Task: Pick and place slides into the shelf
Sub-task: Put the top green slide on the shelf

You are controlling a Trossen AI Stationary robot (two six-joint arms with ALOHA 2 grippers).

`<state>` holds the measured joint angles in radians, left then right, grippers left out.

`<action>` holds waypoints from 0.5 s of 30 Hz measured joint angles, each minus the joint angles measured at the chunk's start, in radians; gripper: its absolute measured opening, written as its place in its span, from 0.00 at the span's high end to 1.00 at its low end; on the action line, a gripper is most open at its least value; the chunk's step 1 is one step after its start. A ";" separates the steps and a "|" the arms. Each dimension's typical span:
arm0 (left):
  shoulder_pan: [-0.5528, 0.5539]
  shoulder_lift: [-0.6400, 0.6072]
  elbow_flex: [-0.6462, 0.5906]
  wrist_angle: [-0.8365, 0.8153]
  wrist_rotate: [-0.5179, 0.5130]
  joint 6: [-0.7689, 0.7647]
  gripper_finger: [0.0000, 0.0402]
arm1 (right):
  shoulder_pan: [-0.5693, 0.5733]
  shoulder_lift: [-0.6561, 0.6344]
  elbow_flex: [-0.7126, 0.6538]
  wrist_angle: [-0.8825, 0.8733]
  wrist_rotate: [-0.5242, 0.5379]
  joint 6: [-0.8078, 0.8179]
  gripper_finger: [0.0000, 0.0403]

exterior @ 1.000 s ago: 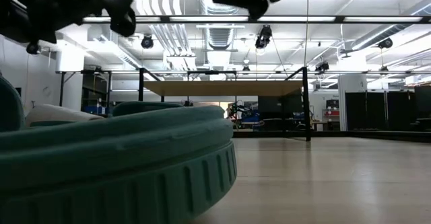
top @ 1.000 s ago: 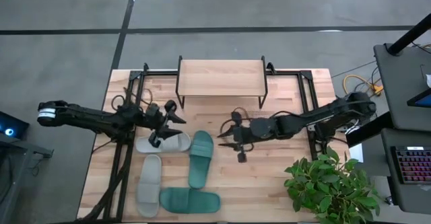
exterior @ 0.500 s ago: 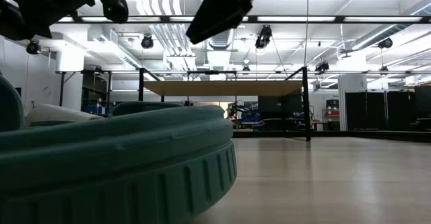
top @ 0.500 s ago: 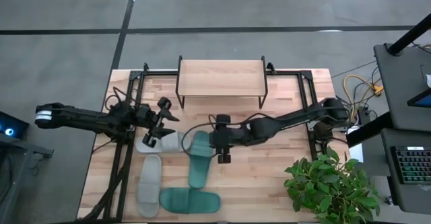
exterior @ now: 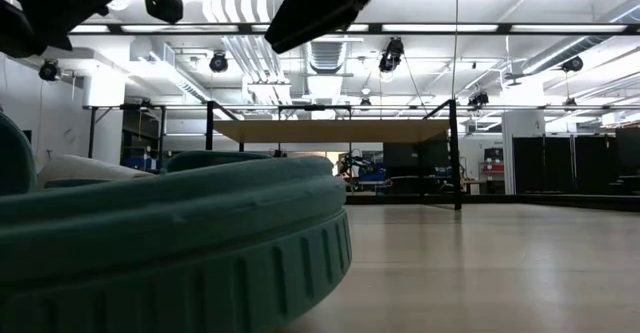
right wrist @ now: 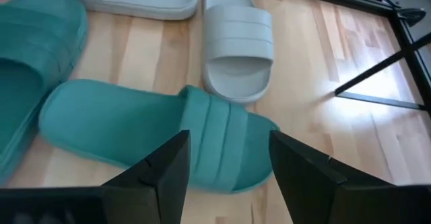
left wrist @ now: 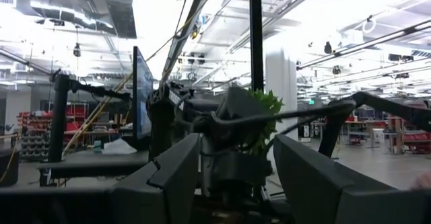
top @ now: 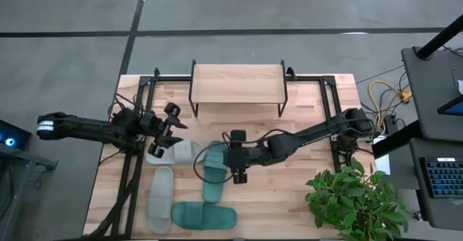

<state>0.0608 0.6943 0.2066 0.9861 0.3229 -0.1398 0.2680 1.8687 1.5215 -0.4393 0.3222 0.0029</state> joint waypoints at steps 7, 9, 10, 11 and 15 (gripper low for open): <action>0.000 -0.037 -0.001 -0.001 0.015 -0.004 0.56 | 0.030 0.014 0.000 0.006 0.003 0.003 0.53; 0.000 -0.050 -0.001 0.000 0.026 -0.009 0.56 | 0.044 0.032 -0.001 0.006 0.002 -0.001 0.52; 0.000 -0.056 -0.001 0.000 0.035 -0.010 0.56 | 0.050 0.043 -0.001 0.015 0.001 -0.003 0.52; 0.000 -0.064 -0.002 -0.002 0.045 -0.011 0.56 | 0.053 0.054 -0.001 0.022 0.001 -0.006 0.52; 0.000 -0.084 -0.006 -0.001 0.088 -0.012 0.56 | 0.057 0.115 0.008 0.065 0.004 -0.012 0.52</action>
<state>0.0608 0.6102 0.2004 0.9849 0.4107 -0.1519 0.3252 1.9840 1.5294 -0.3741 0.3260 -0.0090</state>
